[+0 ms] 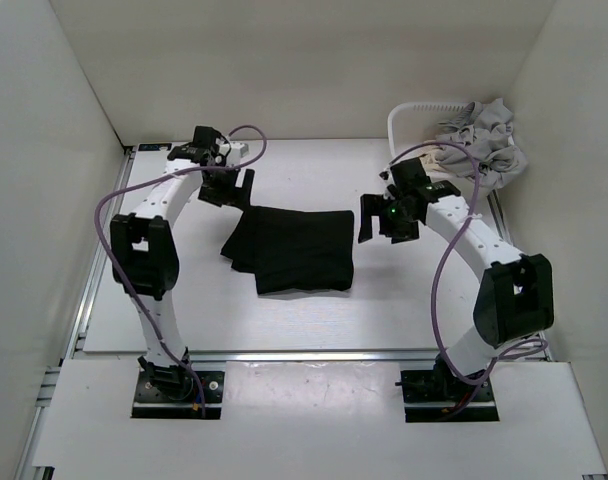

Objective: Fold and stack the trousers
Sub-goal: Fold the trousers

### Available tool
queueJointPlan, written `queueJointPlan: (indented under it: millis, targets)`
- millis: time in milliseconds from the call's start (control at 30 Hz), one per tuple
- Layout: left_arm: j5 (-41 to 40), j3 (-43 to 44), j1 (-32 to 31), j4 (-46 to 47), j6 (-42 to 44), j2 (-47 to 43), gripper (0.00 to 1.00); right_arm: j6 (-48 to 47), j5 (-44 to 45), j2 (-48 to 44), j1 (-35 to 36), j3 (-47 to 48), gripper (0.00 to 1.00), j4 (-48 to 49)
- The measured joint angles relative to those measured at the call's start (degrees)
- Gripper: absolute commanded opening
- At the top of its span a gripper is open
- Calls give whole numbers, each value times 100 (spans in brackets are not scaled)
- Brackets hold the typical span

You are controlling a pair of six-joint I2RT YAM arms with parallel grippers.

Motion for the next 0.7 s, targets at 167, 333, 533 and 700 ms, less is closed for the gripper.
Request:
queueJointPlan:
  millis: [167,333,533,700]
  targets:
    - [-160,-590,96,149,-61,-354,100,70,396,-55,-46,105,99,-146]
    - [-153,-1373,260,323,-66,-498,100,245,450,118,-68,105,99,-190]
    - [-160,-1926,330,400,-85,-518,99,463,431,315,-68,105,99,-98]
    - [-153,-1930,328,494,-85,-520,99,516,437,367,-50,122,99,-63]
